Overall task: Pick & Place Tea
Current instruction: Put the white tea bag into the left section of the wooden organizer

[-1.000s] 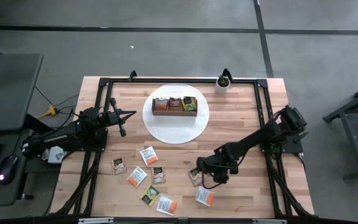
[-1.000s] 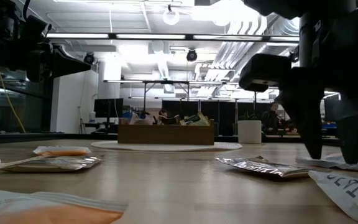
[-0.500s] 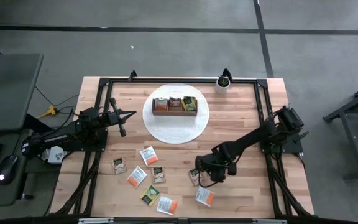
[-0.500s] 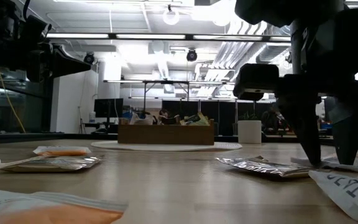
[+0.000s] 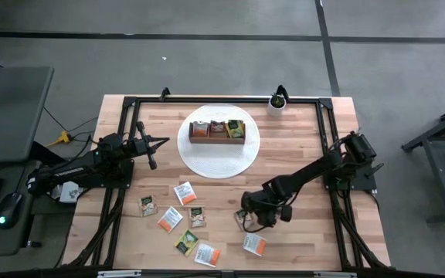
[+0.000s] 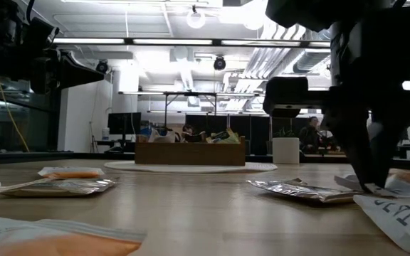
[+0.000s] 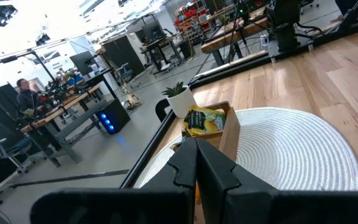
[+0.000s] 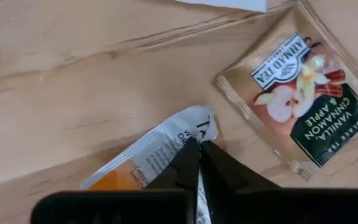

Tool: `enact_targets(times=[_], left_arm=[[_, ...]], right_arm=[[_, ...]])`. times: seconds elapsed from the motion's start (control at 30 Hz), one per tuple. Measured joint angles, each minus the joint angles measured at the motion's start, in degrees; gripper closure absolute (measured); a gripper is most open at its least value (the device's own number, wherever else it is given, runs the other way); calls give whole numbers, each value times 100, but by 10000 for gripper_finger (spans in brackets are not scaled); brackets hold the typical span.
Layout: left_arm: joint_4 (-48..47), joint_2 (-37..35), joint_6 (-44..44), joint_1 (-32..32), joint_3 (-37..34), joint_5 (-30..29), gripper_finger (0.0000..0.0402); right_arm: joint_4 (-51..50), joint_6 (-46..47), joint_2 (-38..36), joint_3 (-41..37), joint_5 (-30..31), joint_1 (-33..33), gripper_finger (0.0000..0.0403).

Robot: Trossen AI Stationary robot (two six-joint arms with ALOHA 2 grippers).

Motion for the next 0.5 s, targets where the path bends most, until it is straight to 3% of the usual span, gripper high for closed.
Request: enact_targets(times=[0.5], left_arm=[[0,-1,1,0,0,0,401]], right_arm=[[242,1883,-513,-48,2012,-11,402]])
